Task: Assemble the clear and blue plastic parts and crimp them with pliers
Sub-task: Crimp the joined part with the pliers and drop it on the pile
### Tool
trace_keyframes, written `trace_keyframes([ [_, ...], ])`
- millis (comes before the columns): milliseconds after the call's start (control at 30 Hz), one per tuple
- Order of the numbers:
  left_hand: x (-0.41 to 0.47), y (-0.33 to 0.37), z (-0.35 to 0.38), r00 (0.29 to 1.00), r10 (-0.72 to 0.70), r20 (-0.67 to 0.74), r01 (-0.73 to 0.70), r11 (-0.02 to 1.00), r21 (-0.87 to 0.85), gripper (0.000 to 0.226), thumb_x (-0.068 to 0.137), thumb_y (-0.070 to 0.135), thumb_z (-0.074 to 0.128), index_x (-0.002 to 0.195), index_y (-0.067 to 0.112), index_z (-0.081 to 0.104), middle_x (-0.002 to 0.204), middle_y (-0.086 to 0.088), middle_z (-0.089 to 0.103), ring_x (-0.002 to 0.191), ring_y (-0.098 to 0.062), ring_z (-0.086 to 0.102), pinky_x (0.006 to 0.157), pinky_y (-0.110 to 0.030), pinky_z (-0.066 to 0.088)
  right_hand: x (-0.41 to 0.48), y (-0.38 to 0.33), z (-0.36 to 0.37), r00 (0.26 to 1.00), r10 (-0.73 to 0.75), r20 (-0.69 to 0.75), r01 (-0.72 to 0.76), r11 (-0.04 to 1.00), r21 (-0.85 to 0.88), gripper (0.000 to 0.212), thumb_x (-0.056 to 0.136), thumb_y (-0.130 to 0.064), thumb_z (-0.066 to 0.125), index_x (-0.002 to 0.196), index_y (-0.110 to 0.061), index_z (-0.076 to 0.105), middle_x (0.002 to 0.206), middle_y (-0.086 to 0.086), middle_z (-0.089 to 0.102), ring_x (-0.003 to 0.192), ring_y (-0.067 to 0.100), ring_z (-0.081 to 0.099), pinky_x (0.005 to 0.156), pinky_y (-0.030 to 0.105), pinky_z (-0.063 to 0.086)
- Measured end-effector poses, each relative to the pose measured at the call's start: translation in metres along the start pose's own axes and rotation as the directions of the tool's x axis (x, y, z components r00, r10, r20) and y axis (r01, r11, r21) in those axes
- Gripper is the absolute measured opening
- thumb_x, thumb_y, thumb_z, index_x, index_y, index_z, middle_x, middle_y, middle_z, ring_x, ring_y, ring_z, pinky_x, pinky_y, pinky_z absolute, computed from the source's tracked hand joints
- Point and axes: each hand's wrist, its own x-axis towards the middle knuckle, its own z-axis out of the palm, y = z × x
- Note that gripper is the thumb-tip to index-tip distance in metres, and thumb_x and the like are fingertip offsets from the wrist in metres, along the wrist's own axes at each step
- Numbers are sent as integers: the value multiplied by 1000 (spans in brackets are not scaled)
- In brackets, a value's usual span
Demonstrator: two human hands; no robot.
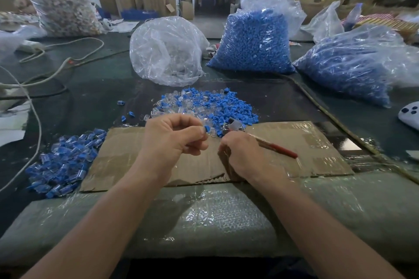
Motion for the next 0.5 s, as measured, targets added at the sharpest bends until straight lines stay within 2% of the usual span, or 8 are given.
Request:
trace_keyframes([
  [67,2,-2,1,1000,-6,-3,6,1000,0,13,75,-6,65,69,5,63,54,-6,66,46,-13,61,44,-19,50,1,5,0,1000,-4,6,4,1000,16,14,86,-3,58,87,-14,67,93,-1,59,90,14,53,76,23,44],
  [133,4,-4,1,1000,-10,-5,10,1000,-3,13,75,-6,65,69,5,62,54,-6,65,46,-13,61,44,-19,50,2,10,-5,1000,1,-20,0,999,38,12,83,-6,63,92,-14,63,94,-5,47,92,12,46,73,16,31],
  [200,6,-5,2,1000,-9,-5,9,1000,-9,13,75,-6,65,69,5,62,55,-7,66,46,-13,61,44,-19,50,1,17,-12,995,48,-82,-48,999,-3,27,79,-11,67,103,-17,56,101,-5,42,98,13,43,76,18,28],
  [267,7,-7,2,1000,-6,-5,6,1000,-5,14,75,-6,65,68,5,63,56,-7,66,46,-14,62,45,-20,50,0,26,-20,985,146,-90,-155,982,-111,48,76,-34,69,115,-19,47,114,-1,44,106,17,42,85,26,33],
  [367,8,-8,0,1000,-2,-1,2,1000,0,13,74,-5,66,68,6,64,57,-8,67,48,-14,63,45,-20,50,-1,38,-32,920,371,126,-339,915,-218,88,63,-69,65,129,-18,37,131,4,42,118,21,40,97,38,38],
  [433,10,-9,-1,1000,-2,3,2,1000,-7,12,74,-4,67,69,6,64,59,-9,67,48,-14,63,46,-19,50,-3,44,-36,870,434,232,-391,896,-210,104,55,-76,64,135,-17,34,138,5,39,123,24,38,100,43,38],
  [500,11,-11,-3,1000,-6,1,6,1000,-10,11,74,-4,66,70,6,64,59,-9,68,49,-14,63,46,-19,50,-3,46,-38,859,430,279,-385,900,-203,107,50,-78,64,134,-19,36,138,4,40,122,23,39,99,44,39],
])
